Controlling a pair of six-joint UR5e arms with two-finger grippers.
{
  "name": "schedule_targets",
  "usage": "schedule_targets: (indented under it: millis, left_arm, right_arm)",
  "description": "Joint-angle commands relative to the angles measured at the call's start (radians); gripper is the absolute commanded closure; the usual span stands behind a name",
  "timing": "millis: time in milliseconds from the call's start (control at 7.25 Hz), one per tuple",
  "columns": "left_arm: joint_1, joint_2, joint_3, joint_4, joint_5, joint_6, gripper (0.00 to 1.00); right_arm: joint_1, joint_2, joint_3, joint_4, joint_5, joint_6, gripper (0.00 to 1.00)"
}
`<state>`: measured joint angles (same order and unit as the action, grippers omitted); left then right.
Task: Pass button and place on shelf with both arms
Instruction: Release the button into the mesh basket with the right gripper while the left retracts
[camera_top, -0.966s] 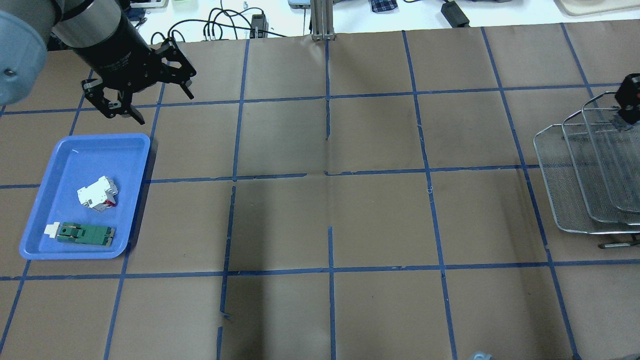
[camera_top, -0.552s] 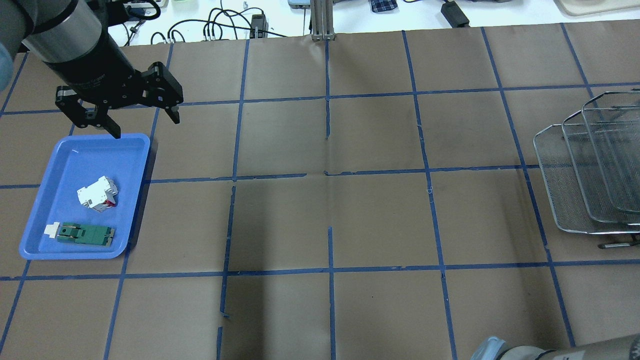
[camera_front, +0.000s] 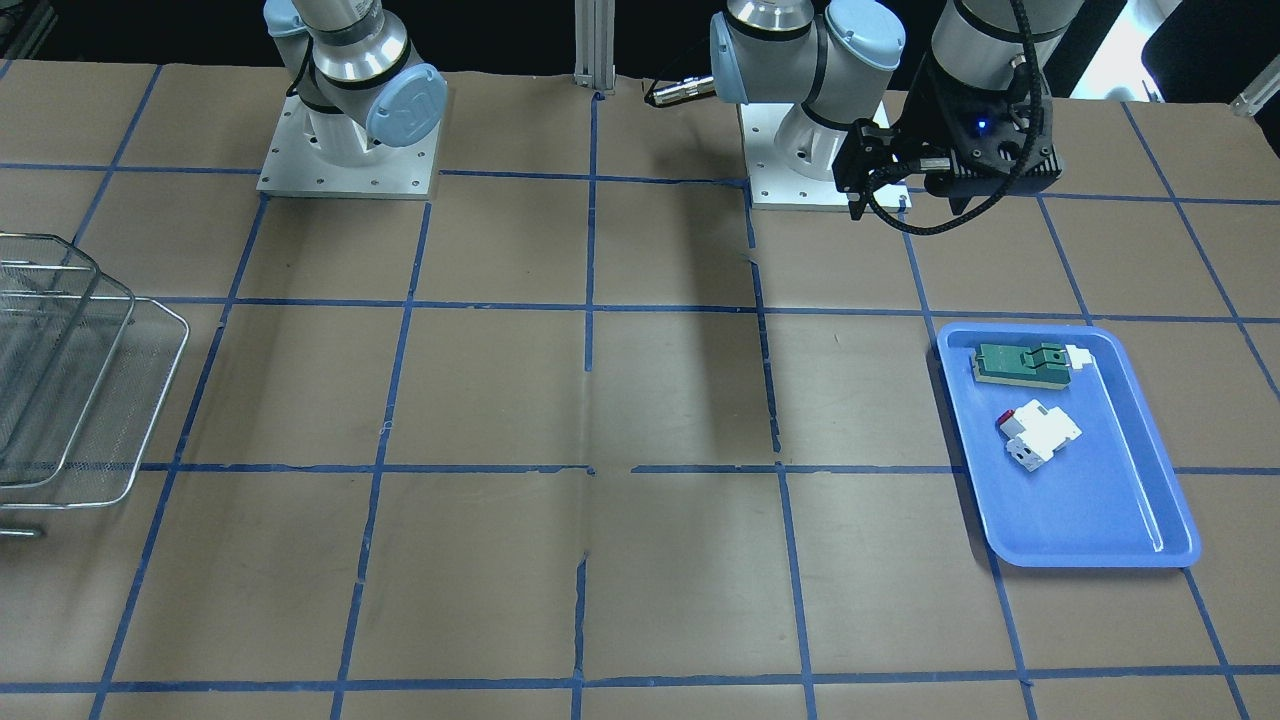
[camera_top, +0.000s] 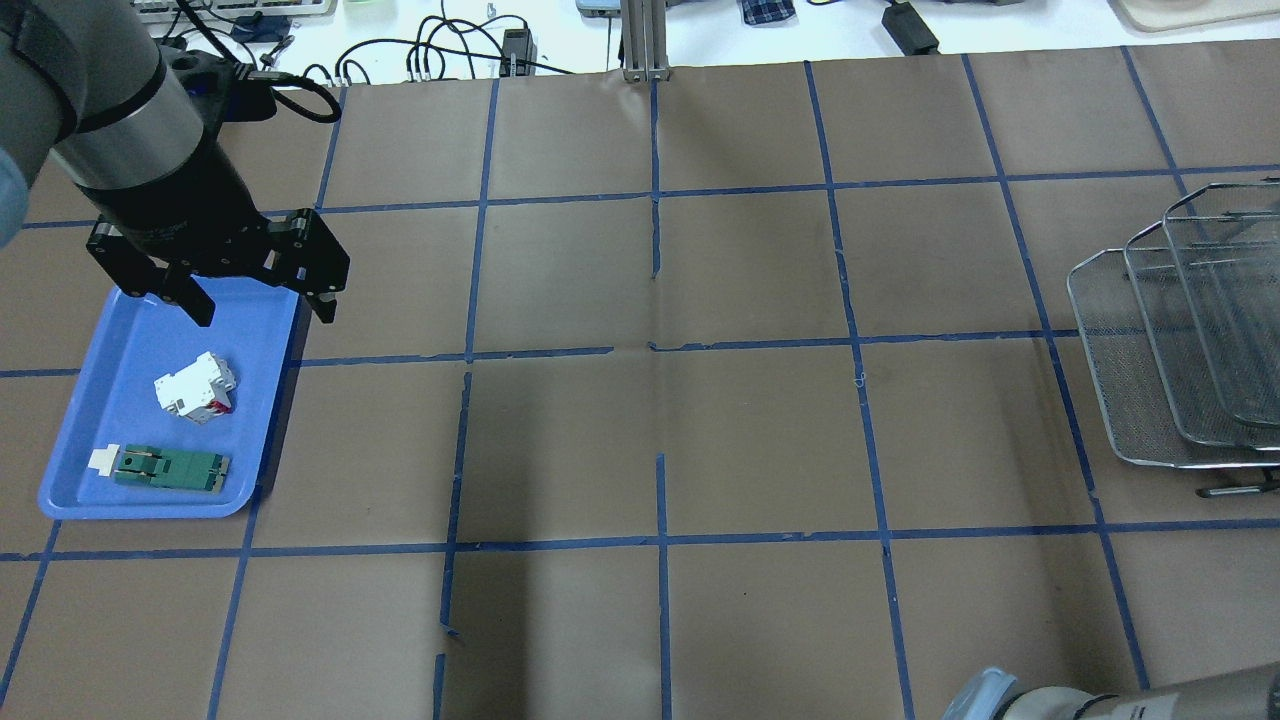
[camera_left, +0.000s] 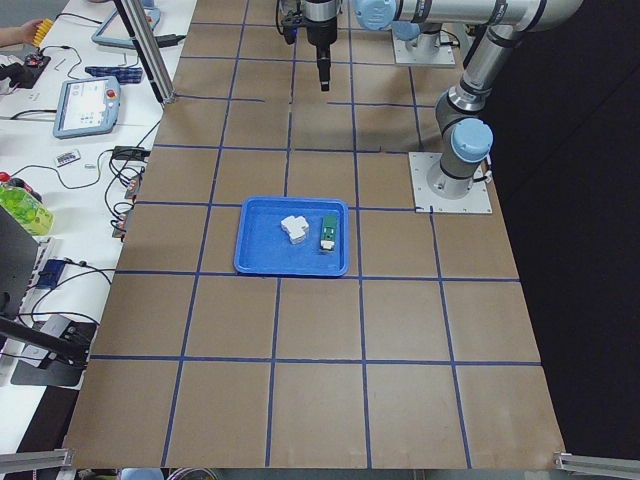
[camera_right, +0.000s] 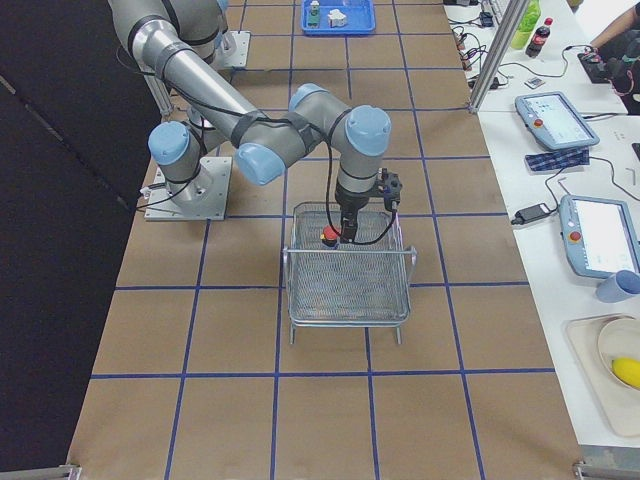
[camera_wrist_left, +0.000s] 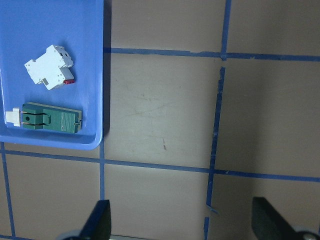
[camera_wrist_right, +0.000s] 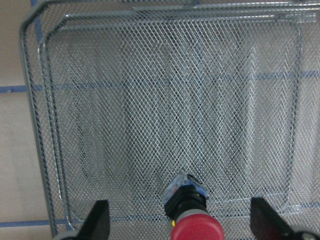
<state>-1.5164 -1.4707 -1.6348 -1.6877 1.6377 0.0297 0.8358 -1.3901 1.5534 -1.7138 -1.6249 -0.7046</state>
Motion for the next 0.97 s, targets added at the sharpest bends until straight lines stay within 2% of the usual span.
schedule_targets:
  millis: [0,276,552,828]
  left_arm:
    - [-0.001,-0.010,0.001,0.005,-0.024,0.013,0.00]
    - [-0.001,-0.014,0.012,0.008,-0.029,0.013,0.00]
    - [-0.001,-0.013,0.009,0.010,-0.032,0.013,0.00]
    - [0.010,-0.011,0.016,0.010,-0.036,0.031,0.00]
  right_arm:
    - [0.122,-0.074,-0.018,0.095,0.011,0.032,0.00]
    - [0.295,-0.202,-0.019,0.248,0.016,0.083,0.00]
    - [0.527,-0.250,-0.021,0.260,0.007,0.271,0.00]
    - [0.752,-0.260,-0.021,0.255,0.003,0.582,0.00]
